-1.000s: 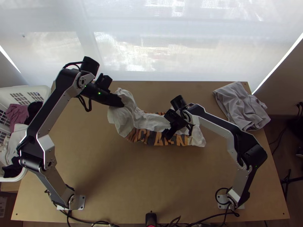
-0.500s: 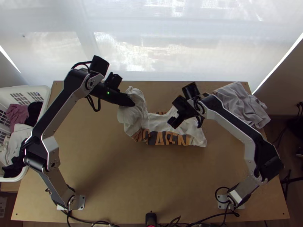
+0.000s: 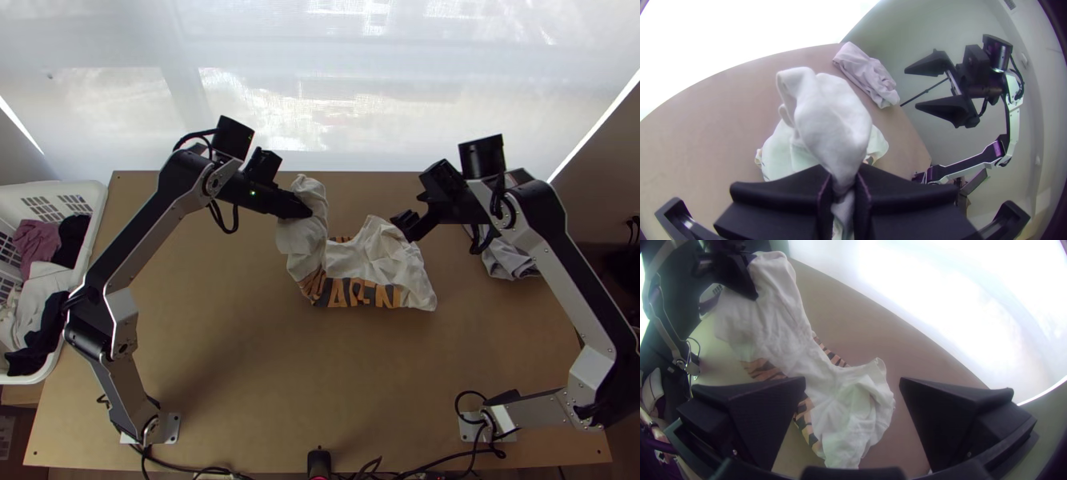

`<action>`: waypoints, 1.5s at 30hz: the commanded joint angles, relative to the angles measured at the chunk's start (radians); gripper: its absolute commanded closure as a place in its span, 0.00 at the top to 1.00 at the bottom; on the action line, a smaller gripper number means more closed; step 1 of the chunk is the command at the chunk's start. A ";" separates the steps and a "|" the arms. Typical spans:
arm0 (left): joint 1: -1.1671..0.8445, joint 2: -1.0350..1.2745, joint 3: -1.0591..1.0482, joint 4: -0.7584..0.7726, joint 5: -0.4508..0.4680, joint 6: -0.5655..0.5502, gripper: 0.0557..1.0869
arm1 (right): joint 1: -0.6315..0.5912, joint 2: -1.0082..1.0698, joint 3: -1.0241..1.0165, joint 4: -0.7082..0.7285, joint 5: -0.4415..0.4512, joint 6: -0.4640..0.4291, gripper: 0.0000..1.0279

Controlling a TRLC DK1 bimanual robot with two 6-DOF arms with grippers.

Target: Fold the t-shirt

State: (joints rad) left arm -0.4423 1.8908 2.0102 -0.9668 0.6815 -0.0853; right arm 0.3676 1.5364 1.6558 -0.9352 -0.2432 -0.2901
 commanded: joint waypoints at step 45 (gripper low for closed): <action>-0.360 0.429 -0.016 0.714 -0.091 -0.225 0.03 | -0.058 -0.145 -0.047 -0.151 0.107 0.009 0.96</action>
State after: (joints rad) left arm -0.7612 2.2734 1.9804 -0.2653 0.6079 -0.3084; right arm 0.3065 1.4002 1.6199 -1.0851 -0.1379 -0.2844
